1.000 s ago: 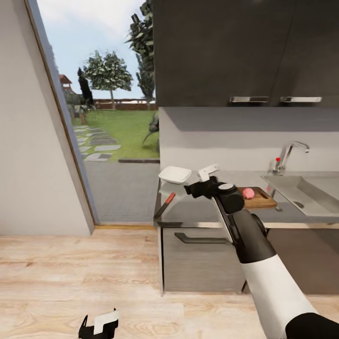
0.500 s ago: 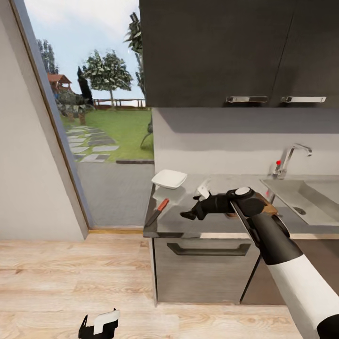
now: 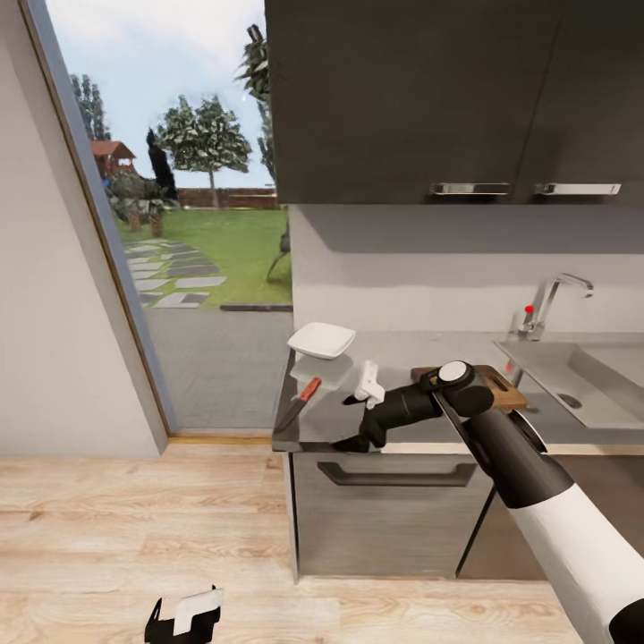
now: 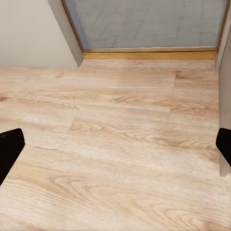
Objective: In the kitchen, take the Vidalia onion out of the sink, dice it on the chopping board with the paring knife, put the diced onion into the bowl on the countertop, then place both the paring knife and the chopping board into the sink.
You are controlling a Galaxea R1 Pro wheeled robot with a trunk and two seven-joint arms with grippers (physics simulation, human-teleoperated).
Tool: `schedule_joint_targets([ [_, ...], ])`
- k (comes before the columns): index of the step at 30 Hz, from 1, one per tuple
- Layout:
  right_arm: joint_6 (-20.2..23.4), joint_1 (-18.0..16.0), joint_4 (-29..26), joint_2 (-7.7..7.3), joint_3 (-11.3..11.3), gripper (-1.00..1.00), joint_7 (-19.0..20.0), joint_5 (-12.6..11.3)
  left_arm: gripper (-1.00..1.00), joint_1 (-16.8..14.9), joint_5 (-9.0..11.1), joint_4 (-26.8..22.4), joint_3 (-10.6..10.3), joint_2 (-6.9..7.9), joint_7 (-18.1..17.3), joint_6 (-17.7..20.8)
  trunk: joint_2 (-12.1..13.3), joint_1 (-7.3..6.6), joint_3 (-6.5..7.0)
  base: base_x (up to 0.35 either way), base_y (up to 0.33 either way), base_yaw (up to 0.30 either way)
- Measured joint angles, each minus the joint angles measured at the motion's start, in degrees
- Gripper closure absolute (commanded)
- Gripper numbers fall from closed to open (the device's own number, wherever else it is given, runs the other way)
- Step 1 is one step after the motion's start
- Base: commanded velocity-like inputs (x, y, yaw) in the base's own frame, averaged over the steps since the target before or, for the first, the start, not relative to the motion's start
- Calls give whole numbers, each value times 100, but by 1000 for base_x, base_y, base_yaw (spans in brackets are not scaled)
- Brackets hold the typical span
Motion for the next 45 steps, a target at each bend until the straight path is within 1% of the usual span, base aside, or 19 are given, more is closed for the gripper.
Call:
schedule_joint_targets([
  [5,-54,1,-9,1,-8,-100,131,10,-100,-1,-1,1,0,2,1,-2,0,-1,0,104,182,0],
  [16,-65,1,-13,1,7,-100,180,-8,-100,-1,-1,2,0,3,2,-2,0,-2,0,154,250,0],
  [19,-67,0,-13,-2,14,-100,346,0,-100,0,0,1,0,3,1,-1,0,-3,0,270,118,0],
  [21,-69,0,-17,-2,16,-100,490,55,-100,0,0,0,0,4,0,0,-1,-3,0,301,16,0],
  [23,-70,0,-23,1,16,-100,617,205,-100,0,0,-1,0,4,-1,1,-1,-3,0,309,-54,0],
  [27,-72,-1,-32,24,16,-100,759,694,-100,1,1,-1,0,4,1,1,-1,-3,0,312,-104,0],
  [28,-72,-1,-33,25,18,-100,769,744,-100,1,1,-2,0,4,0,1,-1,-3,0,313,-128,0],
  [29,-73,-1,-36,29,23,-100,811,861,-100,1,1,-2,0,4,-1,1,-1,-3,0,313,-129,0],
  [34,-101,-1,-54,26,43,-100,973,966,-100,1,1,-2,0,4,-1,1,-1,-3,0,313,-133,0],
  [37,-234,-1,-78,33,48,-100,1183,1239,-100,1,1,-2,0,4,-1,1,-1,-3,0,293,-117,0],
  [38,-357,-1,-129,114,49,-100,1567,1775,-100,0,1,-1,0,4,-1,1,-1,-2,0,193,-53,0],
  [39,-393,-1,-165,162,49,-100,1653,1905,-100,0,1,-1,0,4,-1,1,-1,-2,0,159,-42,0],
  [42,-431,0,-214,239,49,-100,1735,2034,-100,0,0,-1,0,4,0,0,0,-1,0,91,-24,0],
  [45,-446,-4,-236,315,54,-100,1768,2090,-100,0,1,-1,0,4,0,0,0,0,0,32,-8,0],
])
